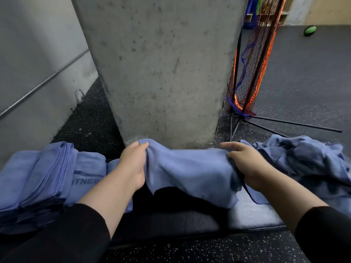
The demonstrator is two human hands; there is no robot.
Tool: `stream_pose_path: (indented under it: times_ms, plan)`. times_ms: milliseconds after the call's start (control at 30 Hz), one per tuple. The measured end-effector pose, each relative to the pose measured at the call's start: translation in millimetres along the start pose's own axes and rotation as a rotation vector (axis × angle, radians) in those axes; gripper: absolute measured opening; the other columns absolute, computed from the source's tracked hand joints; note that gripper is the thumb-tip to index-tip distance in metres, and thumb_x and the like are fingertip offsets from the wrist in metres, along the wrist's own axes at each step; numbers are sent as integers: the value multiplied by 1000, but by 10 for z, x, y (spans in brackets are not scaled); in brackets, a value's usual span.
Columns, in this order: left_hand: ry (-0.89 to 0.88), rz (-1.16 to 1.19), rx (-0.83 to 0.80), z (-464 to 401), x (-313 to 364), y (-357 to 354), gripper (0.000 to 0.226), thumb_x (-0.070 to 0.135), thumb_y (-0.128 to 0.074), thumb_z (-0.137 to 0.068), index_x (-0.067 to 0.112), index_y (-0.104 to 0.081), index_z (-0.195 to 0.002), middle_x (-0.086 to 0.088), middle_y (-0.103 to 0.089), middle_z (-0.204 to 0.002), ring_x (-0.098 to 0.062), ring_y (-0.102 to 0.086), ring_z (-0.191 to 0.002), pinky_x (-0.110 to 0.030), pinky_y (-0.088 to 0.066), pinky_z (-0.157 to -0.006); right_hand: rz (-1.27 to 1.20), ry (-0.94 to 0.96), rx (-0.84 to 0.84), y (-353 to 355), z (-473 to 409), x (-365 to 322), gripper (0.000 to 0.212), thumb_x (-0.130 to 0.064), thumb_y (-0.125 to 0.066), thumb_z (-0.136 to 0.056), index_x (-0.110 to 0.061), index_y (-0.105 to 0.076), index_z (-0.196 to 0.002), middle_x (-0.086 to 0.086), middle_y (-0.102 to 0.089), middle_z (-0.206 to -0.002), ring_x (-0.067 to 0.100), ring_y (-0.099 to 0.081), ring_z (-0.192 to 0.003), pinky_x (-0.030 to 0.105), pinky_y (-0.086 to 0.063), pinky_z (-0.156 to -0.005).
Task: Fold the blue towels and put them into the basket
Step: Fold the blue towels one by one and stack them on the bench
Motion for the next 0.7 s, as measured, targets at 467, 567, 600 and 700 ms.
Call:
stream_pose_path:
  times_ms: [467, 567, 600, 700]
  plan:
    - [43, -9, -107, 330, -101, -112, 17, 3, -59, -95, 16, -62, -105, -6, -70, -87, -22, -64, -91, -29, -56, -76, -366, -167, -115, 188, 303, 114, 29, 3, -52, -96, -4, -65, -121, 9, -76, -99, 18, -70, -80, 27, -58, -65]
    - [130, 26, -257, 503, -280, -214, 49, 3, -55, -95, 32, -50, -134, -8, -64, -122, -26, -65, -112, -49, -55, -91, -144, -269, -319, 16, 510, 348, 21, 3, -56, -94, -11, -67, -106, 8, -67, -79, 16, -59, -58, 23, -47, -48]
    - [121, 18, -270, 529, -296, -208, 46, 3, -54, -96, 30, -54, -133, -10, -64, -124, -27, -67, -111, -48, -56, -87, -57, -272, -340, -5, 558, 406, 21, 3, -55, -95, -14, -67, -100, 6, -62, -74, 14, -52, -53, 21, -41, -47]
    - [21, -52, -220, 573, -222, -124, 31, 4, -52, -100, 16, -65, -124, -12, -71, -112, -20, -69, -94, -34, -57, -75, 60, -179, -217, 95, 534, 441, 20, 0, -53, -97, -14, -67, -93, 8, -51, -72, 16, -41, -52, 22, -29, -47]
Point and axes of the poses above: each hand's wrist, its own z-axis away from the middle knuckle, its own y-axis out of the back of the hand, x = y × z, the point moved 10 cm from there along -z, towards the middle knuckle
